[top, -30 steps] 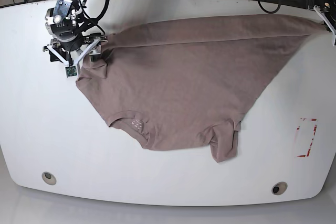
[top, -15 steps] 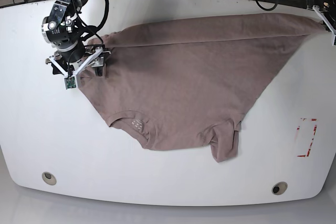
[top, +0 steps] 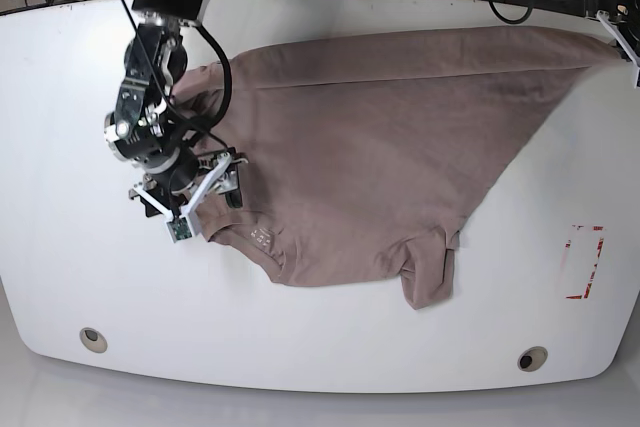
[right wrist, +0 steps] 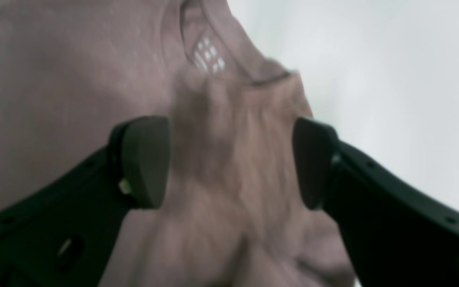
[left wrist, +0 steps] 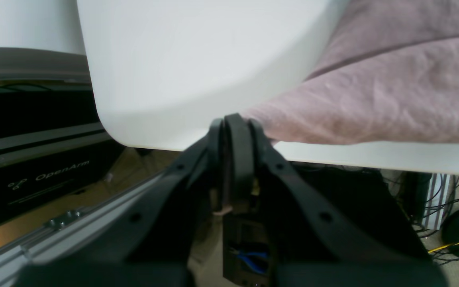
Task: Fold the T-shirt properly
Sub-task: 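Lower the right gripper and pinch the shirt hem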
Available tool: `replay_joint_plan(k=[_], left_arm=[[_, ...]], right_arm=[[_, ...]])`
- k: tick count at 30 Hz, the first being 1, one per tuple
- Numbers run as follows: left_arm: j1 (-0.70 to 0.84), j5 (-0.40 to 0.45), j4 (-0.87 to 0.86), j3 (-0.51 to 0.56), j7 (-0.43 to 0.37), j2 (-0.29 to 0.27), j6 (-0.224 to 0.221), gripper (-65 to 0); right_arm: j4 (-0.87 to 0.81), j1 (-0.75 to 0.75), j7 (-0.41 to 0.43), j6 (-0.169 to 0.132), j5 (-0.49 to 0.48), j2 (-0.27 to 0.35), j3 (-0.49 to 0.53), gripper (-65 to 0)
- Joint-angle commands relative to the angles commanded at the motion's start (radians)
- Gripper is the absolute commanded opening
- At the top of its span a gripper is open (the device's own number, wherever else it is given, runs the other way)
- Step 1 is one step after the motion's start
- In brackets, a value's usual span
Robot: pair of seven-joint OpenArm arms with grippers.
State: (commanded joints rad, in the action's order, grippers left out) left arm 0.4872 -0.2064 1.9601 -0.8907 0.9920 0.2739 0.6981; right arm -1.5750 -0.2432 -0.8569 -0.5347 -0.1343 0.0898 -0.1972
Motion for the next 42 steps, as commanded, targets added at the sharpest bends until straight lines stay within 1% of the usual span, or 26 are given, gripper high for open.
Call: replay_joint_plan(k=[2, 6, 7, 10, 15, 18, 23, 28, 32, 42], left_arm=[[0.000, 0.000, 0.002, 0.002, 0.000, 0.000, 0.000, -65.0], [-0.002, 0.000, 0.002, 0.003, 0.000, 0.000, 0.000, -65.0], [-0.002, 0.000, 0.002, 0.003, 0.000, -0.002, 0.000, -65.0], [-0.002, 0.000, 0.002, 0.002, 0.000, -0.002, 0.000, -65.0], [0.000, 0.000, 0.002, 0.000, 0.002, -0.002, 0.000, -65.0], [0.000, 0.000, 0.002, 0.000, 0.002, -0.003, 0.000, -65.0], [0.000, 0.000, 0.002, 0.002, 0.002, -0.003, 0.000, -65.0], [0.000, 0.000, 0.002, 0.003, 0.002, -0.003, 0.000, -65.0], [0.000, 0.000, 0.002, 0.003, 0.002, -0.003, 0.000, -65.0], [0.000, 0.000, 0.002, 0.003, 0.002, -0.003, 0.000, -65.0]], right_arm=[[0.087, -0.051, 0.041, 0.000, 0.000, 0.015, 0.034, -19.8], [0.290, -0.150, 0.153, 0.000, 0.000, 0.041, 0.103, -19.8], [0.365, -0.190, 0.199, 0.000, 0.000, 0.051, 0.129, -19.8], [0.509, -0.262, 0.279, 0.000, 0.000, 0.063, 0.169, -19.8], [0.726, -0.374, 0.399, 0.000, 0.000, 0.066, 0.183, -19.8], [0.819, -0.430, 0.443, 0.000, 0.002, 0.066, 0.195, -19.8], [0.987, -0.511, 0.554, 0.002, 0.002, 0.064, 0.244, -19.8], [1.085, -0.537, 0.623, 0.003, 0.002, 0.061, 0.284, -19.8], [1.097, -0.532, 0.661, 0.008, 0.002, 0.060, 0.305, -19.8], [1.099, -0.502, 0.674, 0.011, 0.000, 0.058, 0.313, -19.8]])
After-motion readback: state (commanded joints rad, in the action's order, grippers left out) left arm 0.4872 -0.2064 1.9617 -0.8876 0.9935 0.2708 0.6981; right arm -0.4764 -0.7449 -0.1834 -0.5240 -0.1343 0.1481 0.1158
